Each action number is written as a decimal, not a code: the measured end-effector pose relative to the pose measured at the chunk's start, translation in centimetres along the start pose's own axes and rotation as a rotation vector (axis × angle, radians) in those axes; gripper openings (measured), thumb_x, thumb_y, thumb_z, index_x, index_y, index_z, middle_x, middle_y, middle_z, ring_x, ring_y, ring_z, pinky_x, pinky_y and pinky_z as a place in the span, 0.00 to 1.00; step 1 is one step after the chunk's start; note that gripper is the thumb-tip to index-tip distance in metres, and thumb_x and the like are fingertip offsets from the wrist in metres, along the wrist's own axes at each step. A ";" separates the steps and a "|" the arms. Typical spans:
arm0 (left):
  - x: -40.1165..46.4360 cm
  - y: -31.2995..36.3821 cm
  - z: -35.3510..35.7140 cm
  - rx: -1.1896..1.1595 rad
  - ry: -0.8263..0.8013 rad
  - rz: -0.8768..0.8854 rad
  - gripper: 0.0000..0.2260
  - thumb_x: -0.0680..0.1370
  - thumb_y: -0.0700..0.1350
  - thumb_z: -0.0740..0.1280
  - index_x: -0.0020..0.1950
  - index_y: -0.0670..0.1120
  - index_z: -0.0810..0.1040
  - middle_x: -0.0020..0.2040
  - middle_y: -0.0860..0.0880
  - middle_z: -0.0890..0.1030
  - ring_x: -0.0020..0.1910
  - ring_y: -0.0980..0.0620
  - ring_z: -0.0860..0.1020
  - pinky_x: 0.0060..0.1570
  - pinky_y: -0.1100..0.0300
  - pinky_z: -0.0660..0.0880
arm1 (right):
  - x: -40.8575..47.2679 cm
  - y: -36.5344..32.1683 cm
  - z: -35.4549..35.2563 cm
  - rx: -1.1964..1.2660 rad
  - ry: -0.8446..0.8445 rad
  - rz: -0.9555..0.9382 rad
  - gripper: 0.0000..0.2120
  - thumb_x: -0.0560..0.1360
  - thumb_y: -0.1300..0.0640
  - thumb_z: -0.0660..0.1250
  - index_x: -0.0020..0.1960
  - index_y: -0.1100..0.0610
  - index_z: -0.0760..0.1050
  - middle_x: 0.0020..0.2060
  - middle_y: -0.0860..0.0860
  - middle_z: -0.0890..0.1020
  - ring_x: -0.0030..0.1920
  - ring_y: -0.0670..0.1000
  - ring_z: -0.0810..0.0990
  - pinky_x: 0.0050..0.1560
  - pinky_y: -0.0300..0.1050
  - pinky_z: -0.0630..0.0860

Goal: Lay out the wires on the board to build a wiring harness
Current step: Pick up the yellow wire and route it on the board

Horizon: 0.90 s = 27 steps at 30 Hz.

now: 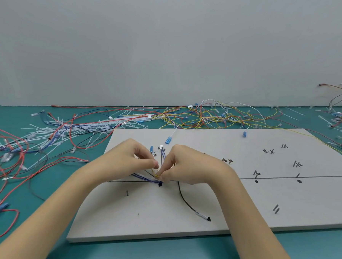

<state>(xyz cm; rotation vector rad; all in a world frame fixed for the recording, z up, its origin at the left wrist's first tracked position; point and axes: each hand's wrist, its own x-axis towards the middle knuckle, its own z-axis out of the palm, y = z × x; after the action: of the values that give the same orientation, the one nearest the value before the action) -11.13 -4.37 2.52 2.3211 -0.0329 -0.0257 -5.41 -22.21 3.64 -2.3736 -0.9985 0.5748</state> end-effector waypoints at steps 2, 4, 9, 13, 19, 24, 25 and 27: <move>0.0 0.1 0.2 0.013 -0.043 -0.004 0.08 0.74 0.45 0.72 0.35 0.54 0.85 0.39 0.53 0.85 0.37 0.59 0.80 0.47 0.56 0.77 | -0.1 -0.2 0.3 -0.032 -0.037 0.008 0.10 0.74 0.55 0.64 0.47 0.54 0.85 0.32 0.51 0.74 0.29 0.50 0.70 0.24 0.35 0.70; -0.1 0.1 0.2 0.004 -0.089 -0.016 0.09 0.73 0.42 0.72 0.34 0.53 0.85 0.39 0.52 0.85 0.36 0.59 0.81 0.45 0.57 0.79 | -0.1 -0.3 0.4 -0.049 -0.044 0.007 0.10 0.74 0.56 0.64 0.46 0.49 0.85 0.35 0.49 0.77 0.28 0.49 0.74 0.26 0.37 0.72; -0.1 -0.2 0.1 -0.020 -0.152 -0.025 0.07 0.74 0.44 0.72 0.38 0.53 0.86 0.38 0.52 0.85 0.35 0.60 0.79 0.38 0.67 0.75 | -0.1 -0.2 0.3 -0.038 -0.031 -0.002 0.10 0.73 0.61 0.67 0.46 0.50 0.85 0.31 0.44 0.79 0.21 0.43 0.76 0.30 0.36 0.71; 0.0 -0.5 0.0 -0.043 -0.183 -0.028 0.07 0.75 0.44 0.72 0.39 0.52 0.87 0.38 0.53 0.86 0.36 0.60 0.80 0.39 0.68 0.74 | 0.0 -0.1 0.2 -0.023 -0.050 0.023 0.11 0.73 0.64 0.66 0.46 0.51 0.84 0.18 0.40 0.74 0.22 0.43 0.75 0.21 0.30 0.67; 0.1 -0.7 -0.1 -0.046 -0.189 -0.037 0.05 0.76 0.47 0.71 0.42 0.52 0.87 0.40 0.54 0.86 0.37 0.61 0.79 0.41 0.69 0.74 | -0.6 -0.4 -0.1 0.040 -0.105 -0.009 0.16 0.74 0.69 0.61 0.52 0.56 0.83 0.39 0.52 0.81 0.24 0.45 0.78 0.24 0.34 0.71; 0.1 -0.7 -0.2 -0.067 -0.202 -0.045 0.05 0.76 0.47 0.71 0.44 0.50 0.87 0.42 0.52 0.86 0.41 0.58 0.80 0.49 0.60 0.77 | -0.7 -0.2 -0.3 0.070 -0.137 0.001 0.16 0.72 0.71 0.61 0.53 0.58 0.81 0.37 0.52 0.79 0.28 0.50 0.81 0.26 0.37 0.72; 0.0 -0.7 -0.2 -0.069 -0.202 -0.050 0.04 0.76 0.47 0.71 0.44 0.51 0.87 0.42 0.52 0.86 0.41 0.58 0.80 0.48 0.62 0.76 | -0.7 -0.2 -0.3 0.085 -0.146 0.007 0.16 0.72 0.72 0.61 0.54 0.58 0.80 0.37 0.52 0.79 0.29 0.51 0.81 0.26 0.37 0.73; -0.1 -0.6 -0.1 -0.088 -0.206 -0.060 0.04 0.75 0.44 0.72 0.44 0.52 0.87 0.42 0.53 0.86 0.40 0.59 0.81 0.44 0.68 0.76 | -0.7 0.0 -0.3 0.132 -0.142 0.028 0.15 0.72 0.72 0.61 0.55 0.57 0.74 0.39 0.54 0.80 0.28 0.52 0.81 0.29 0.39 0.74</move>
<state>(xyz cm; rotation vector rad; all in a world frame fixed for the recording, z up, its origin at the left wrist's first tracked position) -11.17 -3.86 2.11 2.2229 -0.0643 -0.2905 -5.71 -22.86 4.02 -2.2593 -0.9572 0.8046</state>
